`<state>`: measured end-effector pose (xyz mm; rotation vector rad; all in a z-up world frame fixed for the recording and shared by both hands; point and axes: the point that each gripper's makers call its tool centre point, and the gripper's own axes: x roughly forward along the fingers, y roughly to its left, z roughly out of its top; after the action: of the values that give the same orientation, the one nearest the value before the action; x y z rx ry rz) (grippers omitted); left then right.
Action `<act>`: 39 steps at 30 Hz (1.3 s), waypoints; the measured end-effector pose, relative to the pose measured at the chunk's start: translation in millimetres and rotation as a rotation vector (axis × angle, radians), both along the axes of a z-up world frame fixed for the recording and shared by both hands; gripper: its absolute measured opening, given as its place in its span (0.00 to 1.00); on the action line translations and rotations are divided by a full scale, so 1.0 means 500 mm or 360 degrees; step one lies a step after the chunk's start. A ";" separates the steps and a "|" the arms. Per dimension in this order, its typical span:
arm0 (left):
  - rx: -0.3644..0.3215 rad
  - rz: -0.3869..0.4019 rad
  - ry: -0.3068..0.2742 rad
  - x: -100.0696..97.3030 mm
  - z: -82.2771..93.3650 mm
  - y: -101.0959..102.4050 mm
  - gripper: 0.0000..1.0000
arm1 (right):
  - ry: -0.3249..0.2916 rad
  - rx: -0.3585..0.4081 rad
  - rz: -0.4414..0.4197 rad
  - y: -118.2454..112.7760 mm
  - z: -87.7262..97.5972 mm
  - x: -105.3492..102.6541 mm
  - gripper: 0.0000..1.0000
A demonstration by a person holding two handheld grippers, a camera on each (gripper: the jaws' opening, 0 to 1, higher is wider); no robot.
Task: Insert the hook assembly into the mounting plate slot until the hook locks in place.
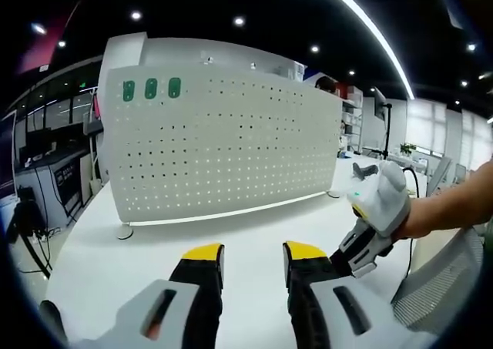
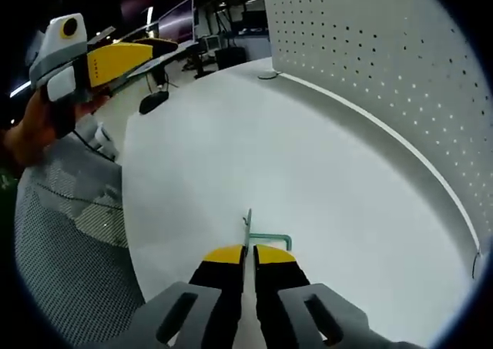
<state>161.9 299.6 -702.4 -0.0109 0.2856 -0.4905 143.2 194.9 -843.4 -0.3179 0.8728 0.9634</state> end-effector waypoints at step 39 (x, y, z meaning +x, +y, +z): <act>0.0016 -0.0039 0.0015 -0.005 0.000 -0.008 0.30 | -0.0550 -0.0017 0.0323 0.037 0.099 0.021 0.00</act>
<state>159.2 295.4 -702.7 0.0001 0.2980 -0.5132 153.9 213.3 -794.0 -0.5721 0.5365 1.0525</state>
